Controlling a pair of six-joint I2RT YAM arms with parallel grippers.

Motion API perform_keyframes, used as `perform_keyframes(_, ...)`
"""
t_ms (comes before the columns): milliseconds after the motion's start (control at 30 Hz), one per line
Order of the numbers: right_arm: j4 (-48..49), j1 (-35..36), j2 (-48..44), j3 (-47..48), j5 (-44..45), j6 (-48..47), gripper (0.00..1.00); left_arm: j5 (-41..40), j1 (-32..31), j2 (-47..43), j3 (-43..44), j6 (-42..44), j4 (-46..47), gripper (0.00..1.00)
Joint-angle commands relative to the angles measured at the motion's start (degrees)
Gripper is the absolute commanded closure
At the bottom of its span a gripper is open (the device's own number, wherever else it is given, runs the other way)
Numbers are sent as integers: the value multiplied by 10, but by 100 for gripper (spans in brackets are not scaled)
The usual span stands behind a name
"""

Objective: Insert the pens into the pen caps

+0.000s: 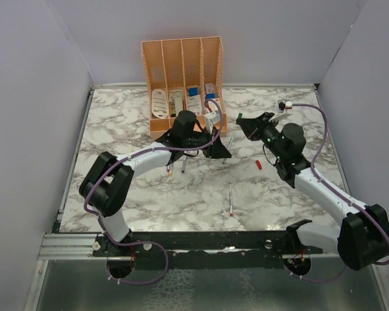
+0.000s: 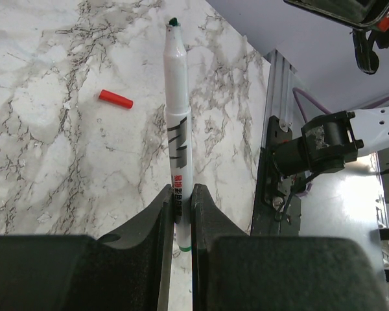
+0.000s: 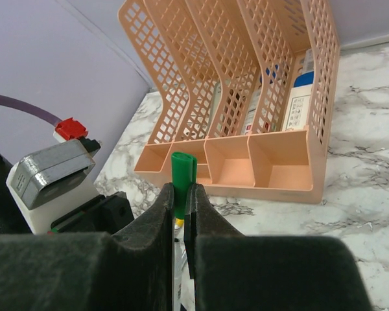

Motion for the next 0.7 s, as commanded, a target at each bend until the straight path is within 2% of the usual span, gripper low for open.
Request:
perform_keyframes(0, 14, -1, -6, -3, -36, 3, 99, 4, -2, 6, 19, -3, 19, 100)
perform_keyframes(667, -27, -1, -33, -12, -32, -21, 99, -13, 0, 11, 29, -4, 19, 100)
